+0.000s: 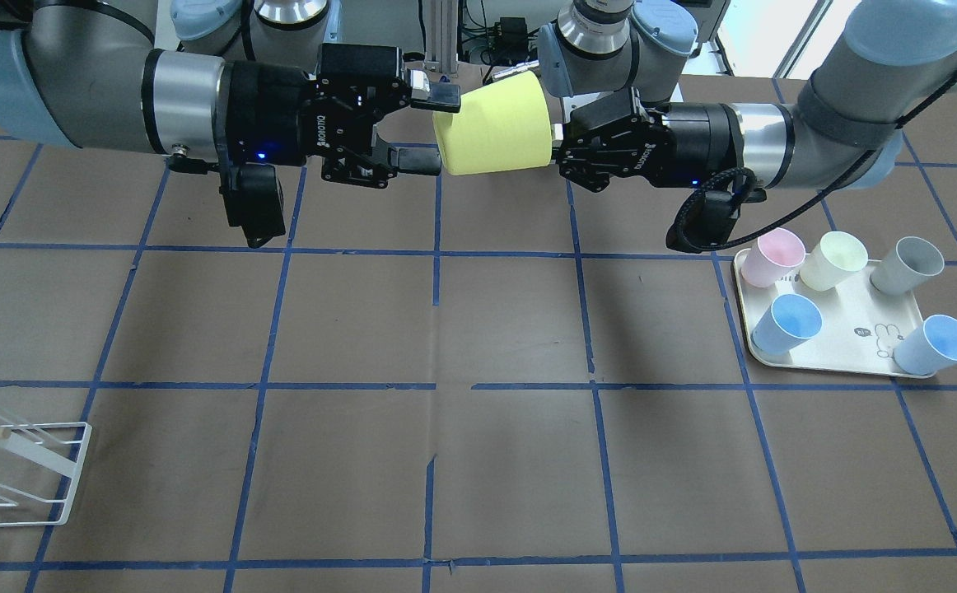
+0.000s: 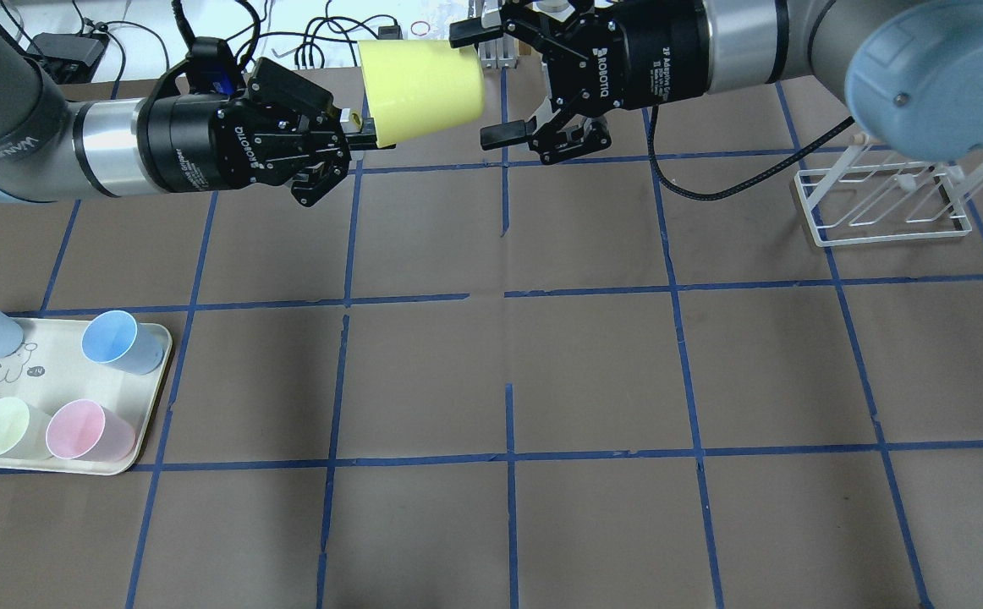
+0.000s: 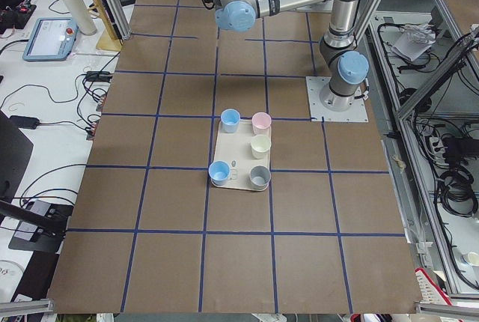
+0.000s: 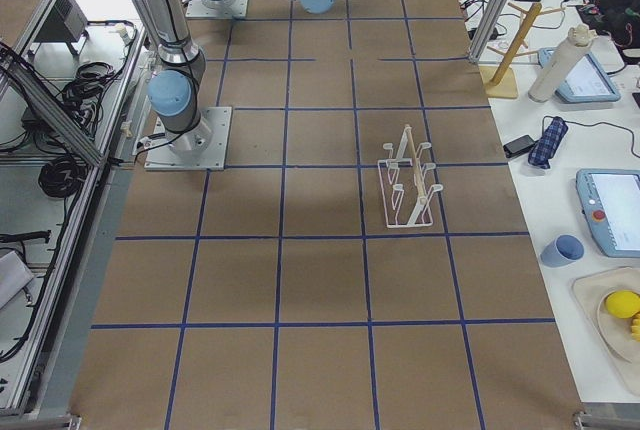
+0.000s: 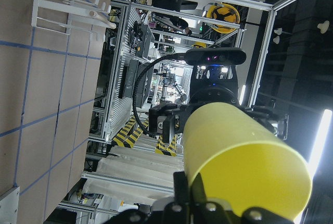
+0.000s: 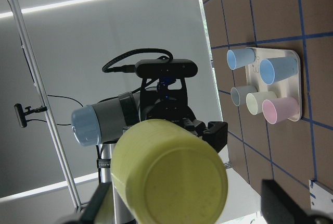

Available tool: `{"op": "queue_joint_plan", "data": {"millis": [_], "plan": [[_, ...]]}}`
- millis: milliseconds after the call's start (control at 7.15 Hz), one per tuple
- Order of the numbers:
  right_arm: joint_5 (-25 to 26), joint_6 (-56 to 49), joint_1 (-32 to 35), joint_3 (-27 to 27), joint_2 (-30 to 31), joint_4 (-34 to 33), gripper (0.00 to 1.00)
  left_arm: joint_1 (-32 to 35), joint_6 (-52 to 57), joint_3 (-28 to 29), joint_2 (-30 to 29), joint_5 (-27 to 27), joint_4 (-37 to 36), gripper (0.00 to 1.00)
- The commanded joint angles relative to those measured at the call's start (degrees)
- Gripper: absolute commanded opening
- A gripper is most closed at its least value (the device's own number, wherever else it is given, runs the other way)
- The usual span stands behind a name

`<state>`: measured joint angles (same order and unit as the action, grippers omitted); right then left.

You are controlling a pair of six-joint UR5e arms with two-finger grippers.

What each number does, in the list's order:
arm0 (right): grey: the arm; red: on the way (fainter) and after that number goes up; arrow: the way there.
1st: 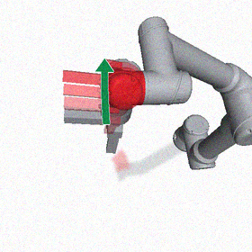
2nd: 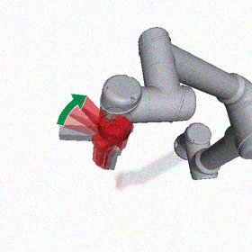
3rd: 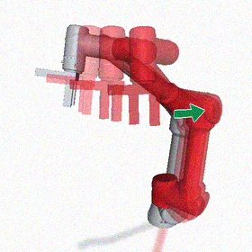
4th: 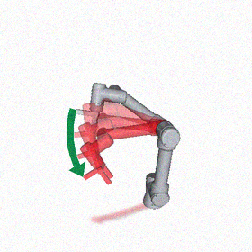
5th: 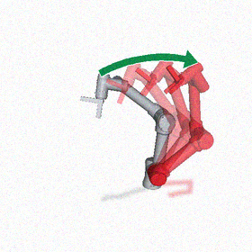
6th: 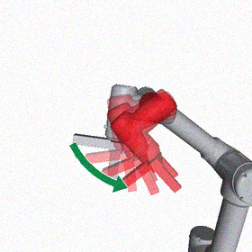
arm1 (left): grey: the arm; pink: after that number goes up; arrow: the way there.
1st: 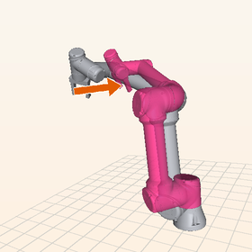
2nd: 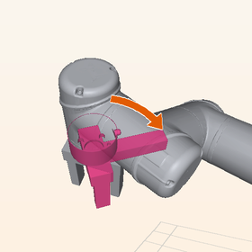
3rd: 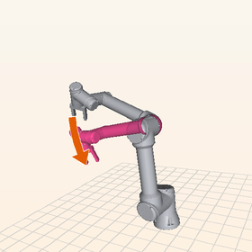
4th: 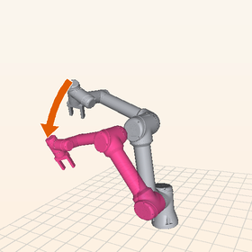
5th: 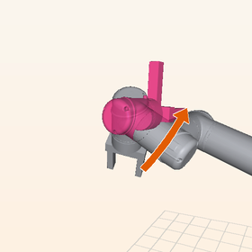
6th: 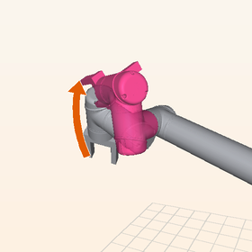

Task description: Transfer IKEA cup to right arm and place on rack

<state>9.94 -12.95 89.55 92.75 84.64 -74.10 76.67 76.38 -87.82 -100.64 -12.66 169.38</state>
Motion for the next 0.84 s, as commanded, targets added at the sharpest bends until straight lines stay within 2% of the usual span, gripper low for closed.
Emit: {"op": "queue_joint_plan", "data": {"millis": [0,280,699], "plan": [[-0.6,1.1,0.4,-0.6,-0.4,0.0,1.0,0.1,0.0,0.0,0.0,0.1,0.0,0.0],[-0.5,1.8,0.5,-0.6,-0.4,0.1,0.98,0.1,0.0,0.0,0.0,0.0,0.0,0.0],[-0.6,1.9,0.4,-0.7,-0.5,0.1,0.78,0.1,0.0,0.2,0.0,0.1,-0.1,0.0]]}}
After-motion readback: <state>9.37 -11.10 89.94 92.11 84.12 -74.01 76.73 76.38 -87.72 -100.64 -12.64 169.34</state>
